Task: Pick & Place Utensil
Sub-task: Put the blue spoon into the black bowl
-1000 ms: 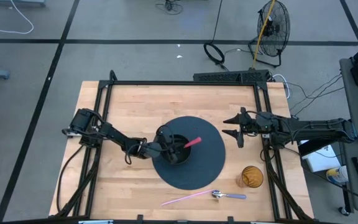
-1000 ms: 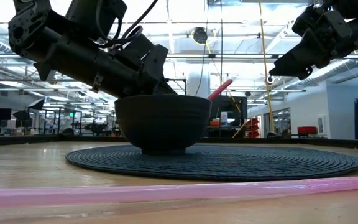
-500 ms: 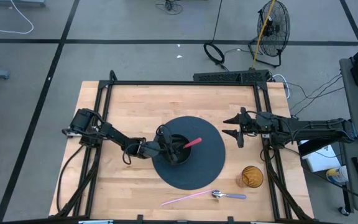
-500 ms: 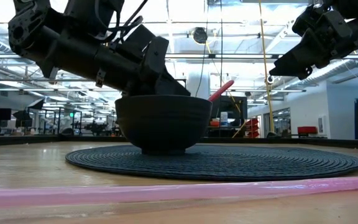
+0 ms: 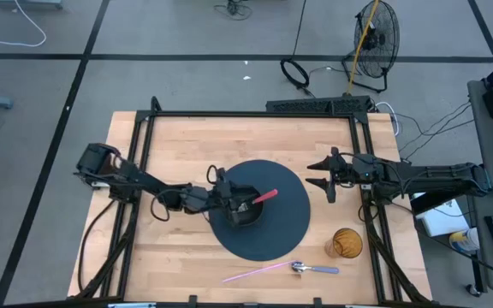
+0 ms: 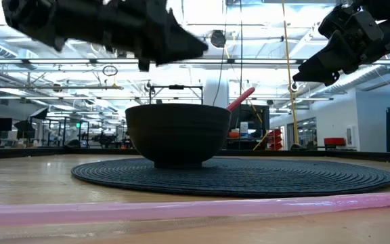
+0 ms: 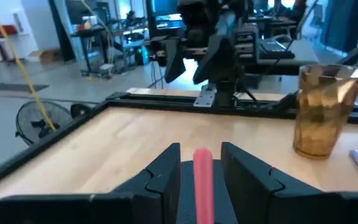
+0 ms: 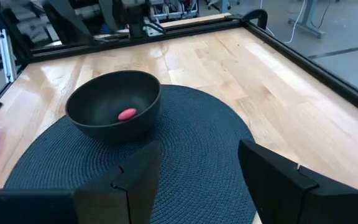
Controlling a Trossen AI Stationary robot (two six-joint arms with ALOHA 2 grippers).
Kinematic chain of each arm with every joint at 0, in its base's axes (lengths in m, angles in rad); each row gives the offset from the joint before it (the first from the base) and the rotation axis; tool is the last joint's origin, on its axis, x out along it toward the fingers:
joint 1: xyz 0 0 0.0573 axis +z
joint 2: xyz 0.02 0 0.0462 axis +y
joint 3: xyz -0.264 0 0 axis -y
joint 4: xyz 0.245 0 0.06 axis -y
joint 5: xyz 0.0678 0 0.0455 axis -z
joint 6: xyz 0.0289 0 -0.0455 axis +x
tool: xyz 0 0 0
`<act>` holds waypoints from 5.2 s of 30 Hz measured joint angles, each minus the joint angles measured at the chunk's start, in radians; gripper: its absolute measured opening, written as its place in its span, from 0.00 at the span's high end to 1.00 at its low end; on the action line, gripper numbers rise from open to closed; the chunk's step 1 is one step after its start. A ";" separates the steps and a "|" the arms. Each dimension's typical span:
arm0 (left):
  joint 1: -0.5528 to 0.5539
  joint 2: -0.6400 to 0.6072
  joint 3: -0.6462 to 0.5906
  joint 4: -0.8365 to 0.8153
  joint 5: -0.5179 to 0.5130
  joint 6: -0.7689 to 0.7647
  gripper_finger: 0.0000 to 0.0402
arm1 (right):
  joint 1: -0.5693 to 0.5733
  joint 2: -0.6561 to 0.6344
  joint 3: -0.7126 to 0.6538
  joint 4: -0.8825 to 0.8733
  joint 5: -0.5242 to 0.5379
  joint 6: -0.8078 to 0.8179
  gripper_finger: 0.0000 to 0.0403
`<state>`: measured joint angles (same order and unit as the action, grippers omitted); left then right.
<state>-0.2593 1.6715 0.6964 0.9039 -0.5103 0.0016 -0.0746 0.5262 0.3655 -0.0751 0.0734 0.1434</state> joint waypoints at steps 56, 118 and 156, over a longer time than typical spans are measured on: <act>-0.098 -0.346 -0.282 -0.021 0.013 0.123 0.70 | 0.975 0.493 0.641 -0.621 0.457 0.495 0.53; -0.117 -0.346 -0.282 -0.017 0.023 0.121 0.70 | 0.677 1.202 0.865 -0.539 -0.283 0.679 0.57; -0.117 -0.346 -0.281 -0.018 0.022 0.111 0.70 | 0.762 1.261 0.718 -0.389 -0.261 0.843 0.57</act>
<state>-0.3759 1.3254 0.4152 0.8856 -0.4880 0.1126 0.6877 1.7870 1.0834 -0.4645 -0.1880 0.9860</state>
